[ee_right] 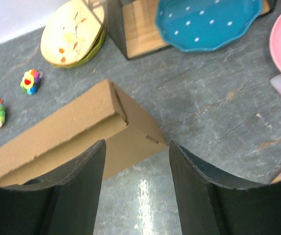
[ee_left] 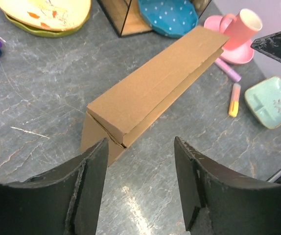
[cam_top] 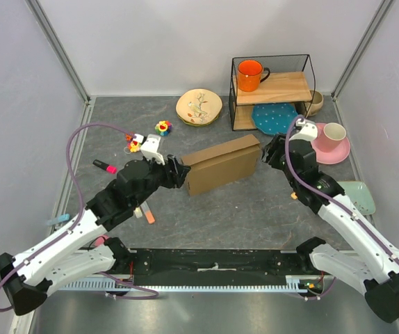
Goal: Fold the paper box
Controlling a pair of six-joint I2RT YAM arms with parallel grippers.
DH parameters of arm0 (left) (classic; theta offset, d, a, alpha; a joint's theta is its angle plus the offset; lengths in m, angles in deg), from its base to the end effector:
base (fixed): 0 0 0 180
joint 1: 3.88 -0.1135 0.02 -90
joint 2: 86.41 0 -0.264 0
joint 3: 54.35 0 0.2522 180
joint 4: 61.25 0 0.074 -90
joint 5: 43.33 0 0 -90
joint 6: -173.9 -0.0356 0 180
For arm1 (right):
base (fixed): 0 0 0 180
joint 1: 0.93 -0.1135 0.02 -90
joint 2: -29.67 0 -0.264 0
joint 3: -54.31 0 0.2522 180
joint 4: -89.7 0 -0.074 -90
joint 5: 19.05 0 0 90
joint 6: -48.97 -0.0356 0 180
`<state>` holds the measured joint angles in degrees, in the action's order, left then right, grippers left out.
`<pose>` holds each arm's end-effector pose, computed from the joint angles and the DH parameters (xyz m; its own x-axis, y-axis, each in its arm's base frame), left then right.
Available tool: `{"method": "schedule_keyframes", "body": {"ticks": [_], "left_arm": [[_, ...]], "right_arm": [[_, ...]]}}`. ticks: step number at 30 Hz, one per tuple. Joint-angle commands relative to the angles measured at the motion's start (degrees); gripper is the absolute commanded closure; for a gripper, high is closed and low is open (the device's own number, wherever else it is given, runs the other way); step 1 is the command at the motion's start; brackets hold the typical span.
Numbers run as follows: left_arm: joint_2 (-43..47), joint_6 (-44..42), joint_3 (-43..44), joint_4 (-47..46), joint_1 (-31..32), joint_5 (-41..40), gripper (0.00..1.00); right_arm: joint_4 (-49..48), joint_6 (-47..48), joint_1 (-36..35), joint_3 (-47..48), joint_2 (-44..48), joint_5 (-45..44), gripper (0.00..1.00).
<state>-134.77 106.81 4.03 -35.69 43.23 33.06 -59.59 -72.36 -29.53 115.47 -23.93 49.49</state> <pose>0.1406 -0.1391 0.3256 -0.3851 -0.1414 -0.9120 0.4428 0.8387 -0.3170 0.1922 0.0900 0.3171 -0.3729 0.3479 -0.8602 0.0512 0.9334 0.3552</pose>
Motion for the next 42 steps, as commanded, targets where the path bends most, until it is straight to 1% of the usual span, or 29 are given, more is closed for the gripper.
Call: {"method": "schedule_keyframes", "body": {"ticks": [1, 2, 3, 4, 5, 6, 7, 8, 10, 11, 12, 13, 15, 22, 25, 28, 34, 40, 42], "left_arm": [[2.7, 4.2, -1.7, -4.1, -0.5, -3.3, 0.34], [2.7, 5.3, -2.3, -5.1, -0.7, -3.7, 0.33], [2.7, 6.5, -2.7, -5.7, -1.0, -4.8, 0.32], [2.7, 9.6, -4.4, -6.3, -1.1, -5.2, 0.29], [2.9, 11.1, -5.4, -8.4, -1.2, -5.6, 0.28], [3.4, 14.1, -6.6, -9.5, -1.5, -6.9, 0.27], [3.8, 15.6, -9.2, -10.8, -1.5, -7.6, 0.25], [4.1, 16.8, -10.5, -14.4, -1.8, -8.0, 0.23], [4.8, 19.6, -13.6, -17.1, -2.0, -9.0, 0.19], [4.7, 20.3, -14.4, -17.9, -2.4, -9.6, 0.16], [4.2, 21.3, -14.7, -18.8, -2.6, -9.6, 0.06], [3.9, 21.6, -15.1, -19.0, -2.7, -9.5, 0.03], [2.7, 22.3, -15.2, -19.6, -3.2, -8.8, 0.01], [0.3, 23.3, -15.8, -22.8, -5.1, -5.4, 0.01], [-0.8, 22.9, -15.6, -23.6, -6.6, -2.6, 0.01], [-2.2, 22.7, -15.5, -24.1, -7.6, -0.3, 0.02], [-4.8, 23.7, -16.6, -25.8, -9.1, 3.2, 0.07], [-6.7, 23.5, -16.8, -27.0, -10.4, 4.8, 0.09], [-7.3, 23.3, -16.4, -27.0, -11.1, 5.4, 0.09]], "right_arm": [[-4.0, -2.8, 4.1, 3.9, -1.8, 1.9, 0.36], [-4.6, -3.2, 4.6, 4.0, -2.4, 2.8, 0.32], [-5.3, -3.7, 5.1, 4.3, -3.5, 3.8, 0.30], [-6.7, -4.3, 5.8, 4.4, -4.1, 5.7, 0.29], [-7.5, -5.1, 6.2, 4.4, -4.7, 6.4, 0.26], [-8.4, -5.5, 6.4, 4.4, -6.0, 7.3, 0.25], [-9.5, -5.8, 7.1, 4.5, -6.8, 8.1, 0.25], [-10.2, -6.2, 7.3, 4.5, -7.5, 8.9, 0.23], [-12.3, -6.5, 8.3, 4.4, -9.6, 10.7, 0.22], [-12.7, -6.5, 8.4, 4.4, -11.1, 11.2, 0.21], [-13.3, -6.5, 8.6, 4.5, -12.0, 11.4, 0.20], [-13.6, -6.5, 8.7, 4.5, -12.8, 11.6, 0.20], [-15.4, -6.8, 8.9, 3.9, -14.7, 12.6, 0.19], [-19.6, -7.7, 9.2, 1.4, -17.6, 17.1, 0.17], [-19.8, -7.6, 9.3, -0.1, -17.4, 19.0, 0.20], [-19.8, -8.0, 9.3, -2.5, -16.2, 20.7, 0.24], [-20.8, -8.7, 9.3, -8.8, -12.8, 21.0, 0.32], [-20.8, -10.8, 9.3, -13.0, -9.6, 21.4, 0.34], [-20.6, -11.8, 9.3, -14.0, -8.5, 22.9, 0.34]]}}
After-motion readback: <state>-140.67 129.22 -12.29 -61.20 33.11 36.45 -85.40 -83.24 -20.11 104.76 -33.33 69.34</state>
